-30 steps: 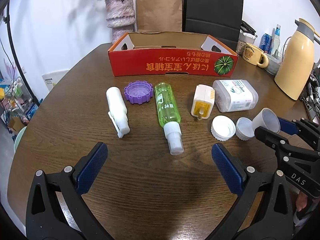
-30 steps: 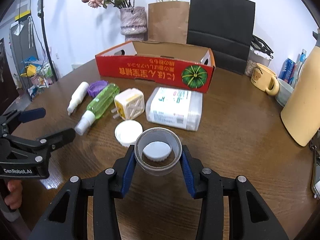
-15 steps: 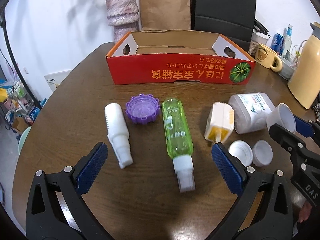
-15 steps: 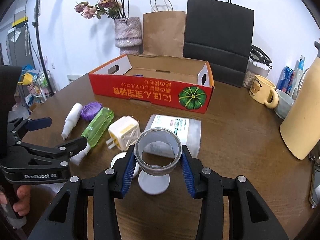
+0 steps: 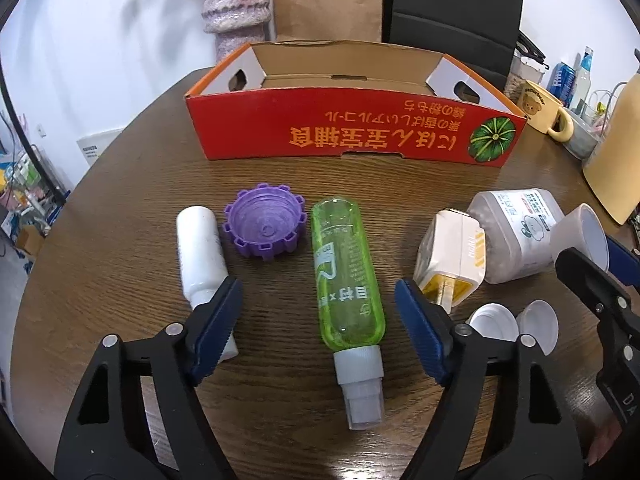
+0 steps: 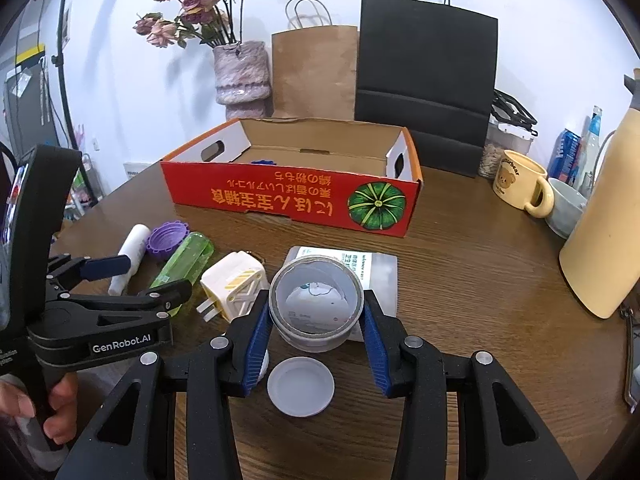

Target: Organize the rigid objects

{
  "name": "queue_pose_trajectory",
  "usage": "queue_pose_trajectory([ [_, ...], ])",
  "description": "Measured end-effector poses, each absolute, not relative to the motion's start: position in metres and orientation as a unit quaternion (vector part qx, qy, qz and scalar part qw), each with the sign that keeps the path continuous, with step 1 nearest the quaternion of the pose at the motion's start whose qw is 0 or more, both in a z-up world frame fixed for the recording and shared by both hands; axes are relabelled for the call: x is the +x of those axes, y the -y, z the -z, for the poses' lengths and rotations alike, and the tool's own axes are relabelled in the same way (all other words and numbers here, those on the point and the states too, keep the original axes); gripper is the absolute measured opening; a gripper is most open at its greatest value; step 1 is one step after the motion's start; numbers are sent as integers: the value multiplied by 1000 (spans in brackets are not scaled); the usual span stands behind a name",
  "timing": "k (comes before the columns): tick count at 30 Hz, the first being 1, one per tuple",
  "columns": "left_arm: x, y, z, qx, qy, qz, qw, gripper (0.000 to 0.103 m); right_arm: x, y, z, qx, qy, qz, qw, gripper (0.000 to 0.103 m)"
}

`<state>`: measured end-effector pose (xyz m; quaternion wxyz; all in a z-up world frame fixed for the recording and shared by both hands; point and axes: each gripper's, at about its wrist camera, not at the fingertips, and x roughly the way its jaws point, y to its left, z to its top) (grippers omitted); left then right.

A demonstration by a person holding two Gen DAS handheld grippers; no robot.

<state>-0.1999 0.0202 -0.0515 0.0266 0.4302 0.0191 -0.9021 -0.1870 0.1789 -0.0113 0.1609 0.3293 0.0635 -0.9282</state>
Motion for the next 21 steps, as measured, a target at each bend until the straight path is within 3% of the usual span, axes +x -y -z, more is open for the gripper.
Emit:
queue_pose_trajectory([
  [4,-205,-22,55,439,-21,898,19,58,-186,-178,12,328,-64,929,157,48],
  [11,-211,-20,62,451,-31,892,15,44,-187,-176,15,330,-63,930,152,48],
  [14,-209,-19,61,447,-36,894,8,28,-184,-176,15,326,-61,932,148,48],
  [21,-204,-19,61,445,-34,895,4,28,-181,-175,15,322,-62,934,145,48],
])
